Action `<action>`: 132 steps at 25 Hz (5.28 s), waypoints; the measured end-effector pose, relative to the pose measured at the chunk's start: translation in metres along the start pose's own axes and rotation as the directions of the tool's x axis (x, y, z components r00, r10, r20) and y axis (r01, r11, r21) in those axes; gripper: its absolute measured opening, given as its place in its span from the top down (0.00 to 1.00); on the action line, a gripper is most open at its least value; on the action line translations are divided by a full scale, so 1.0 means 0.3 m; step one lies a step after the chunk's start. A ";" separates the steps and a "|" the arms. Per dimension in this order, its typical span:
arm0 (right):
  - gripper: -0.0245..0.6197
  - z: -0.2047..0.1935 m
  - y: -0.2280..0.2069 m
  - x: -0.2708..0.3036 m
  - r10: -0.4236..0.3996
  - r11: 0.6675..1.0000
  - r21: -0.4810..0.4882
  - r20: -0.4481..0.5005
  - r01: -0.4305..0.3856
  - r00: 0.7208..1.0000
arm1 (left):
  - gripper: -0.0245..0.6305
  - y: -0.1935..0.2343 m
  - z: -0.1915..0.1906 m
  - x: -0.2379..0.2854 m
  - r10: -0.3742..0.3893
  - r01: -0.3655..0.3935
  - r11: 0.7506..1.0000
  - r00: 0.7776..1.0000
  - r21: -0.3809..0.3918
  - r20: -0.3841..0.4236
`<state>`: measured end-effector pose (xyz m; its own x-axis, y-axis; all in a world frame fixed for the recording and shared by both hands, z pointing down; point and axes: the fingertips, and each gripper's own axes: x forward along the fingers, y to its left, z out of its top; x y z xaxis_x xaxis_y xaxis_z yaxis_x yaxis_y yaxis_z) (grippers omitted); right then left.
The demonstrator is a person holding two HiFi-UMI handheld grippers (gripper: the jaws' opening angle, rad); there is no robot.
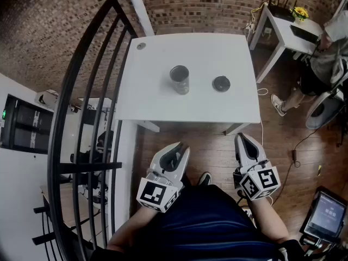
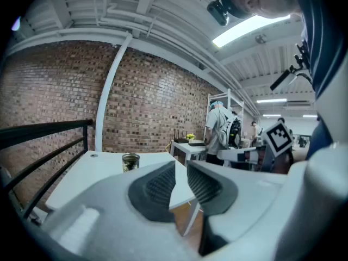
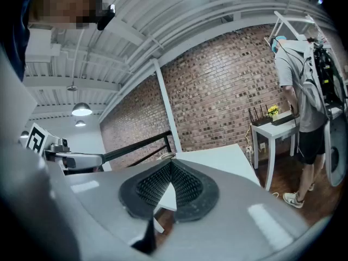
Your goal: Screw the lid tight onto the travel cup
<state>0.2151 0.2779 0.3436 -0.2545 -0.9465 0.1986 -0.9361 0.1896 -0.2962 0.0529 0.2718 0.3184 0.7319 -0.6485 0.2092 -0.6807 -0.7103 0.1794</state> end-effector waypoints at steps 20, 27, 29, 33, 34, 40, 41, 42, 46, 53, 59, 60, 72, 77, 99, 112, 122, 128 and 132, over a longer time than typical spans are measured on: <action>0.81 -0.046 -0.428 0.701 -0.340 0.940 -0.115 -0.310 0.320 0.888 | 0.70 0.745 -0.065 0.431 -0.165 0.167 0.986 0.981 0.011 -0.106; 0.59 -0.291 -0.582 0.926 -0.360 0.932 -0.176 -0.566 0.318 0.742 | 0.65 0.869 -0.085 0.546 -0.158 0.157 0.987 0.975 -0.015 -0.155; 0.54 -0.390 -0.628 0.970 -0.346 0.934 -0.165 -0.642 0.317 0.685 | 0.65 0.884 -0.086 0.566 -0.131 0.130 0.991 0.977 -0.016 -0.165; 0.45 -0.488 -0.666 1.020 -0.322 0.936 -0.149 -0.727 0.318 0.606 | 0.65 0.872 -0.057 0.588 -0.092 0.086 0.995 0.983 -0.042 -0.158; 0.43 -0.499 -0.672 1.023 -0.322 0.936 -0.154 -0.739 0.317 0.592 | 0.65 0.864 -0.052 0.593 -0.088 0.082 0.996 0.984 -0.043 -0.157; 0.41 -0.550 -0.703 1.026 -0.325 0.936 -0.200 -0.805 0.289 0.497 | 0.65 0.845 -0.050 0.628 -0.076 0.070 0.996 0.986 -0.047 -0.150; 0.39 -0.556 -0.707 1.023 -0.325 0.936 -0.205 -0.816 0.285 0.478 | 0.65 0.843 -0.051 0.630 -0.074 0.067 0.996 0.986 -0.050 -0.148; 0.39 -0.560 -0.710 1.022 -0.321 0.937 -0.206 -0.826 0.281 0.463 | 0.65 0.842 -0.053 0.633 -0.072 0.065 0.996 0.987 -0.054 -0.146; 0.39 -0.562 -0.711 1.034 -0.316 0.941 -0.226 -0.855 0.253 0.411 | 0.66 0.844 -0.064 0.644 -0.064 0.055 0.996 0.988 -0.071 -0.143; 0.41 -0.580 -0.676 1.053 -0.285 0.959 -0.261 -0.879 0.113 0.382 | 0.70 0.882 -0.102 0.621 -0.043 0.030 0.995 0.989 -0.093 -0.141; 0.41 -0.476 -0.616 1.034 -0.134 0.990 -0.096 -0.863 0.102 0.488 | 0.70 0.871 -0.237 0.610 -0.106 0.106 0.994 0.961 -0.015 -0.255; 0.41 -0.429 -0.589 1.034 -0.102 0.994 -0.065 -0.849 0.090 0.519 | 0.70 0.864 -0.259 0.609 -0.114 0.124 0.992 0.955 0.021 -0.275; 0.41 0.029 0.075 1.162 0.195 0.857 -0.167 -0.770 -0.487 0.608 | 0.42 0.785 -0.358 0.770 -0.304 0.420 0.860 0.878 0.289 -0.370; 0.41 -0.085 0.171 1.188 0.144 0.737 -0.216 -0.875 -0.640 0.462 | 0.35 0.755 -0.384 0.818 -0.395 0.545 0.774 0.813 0.322 -0.427; 0.41 -0.206 0.217 1.173 0.010 0.497 -0.296 -0.938 -0.816 0.346 | 0.36 0.697 -0.384 0.880 -0.450 0.586 0.732 0.799 0.347 -0.399; 0.41 -0.150 0.138 1.192 0.047 0.812 -0.271 -0.853 -0.518 0.521 | 0.36 0.682 -0.338 0.903 -0.206 0.271 0.936 0.939 0.225 -0.277; 0.41 -0.206 0.190 1.182 0.135 0.577 -0.244 -0.912 -0.779 0.386 | 0.37 0.692 -0.416 0.884 -0.442 0.619 0.707 0.764 0.341 -0.470; 0.41 -0.183 0.170 1.191 0.075 0.760 -0.277 -0.861 -0.588 0.503 | 0.38 0.708 -0.399 0.887 -0.213 0.317 0.899 0.920 0.303 -0.330; 0.41 -0.193 0.183 1.190 0.068 0.775 -0.276 -0.858 -0.569 0.510 | 0.37 0.707 -0.430 0.851 -0.193 0.294 0.906 0.928 0.305 -0.320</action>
<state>0.0588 -0.0346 0.4524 -0.4017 -0.2455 0.8823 -0.6475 0.7574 -0.0841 0.0913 -0.0090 0.5338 0.8001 -0.3769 0.4667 -0.3921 -0.9174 -0.0688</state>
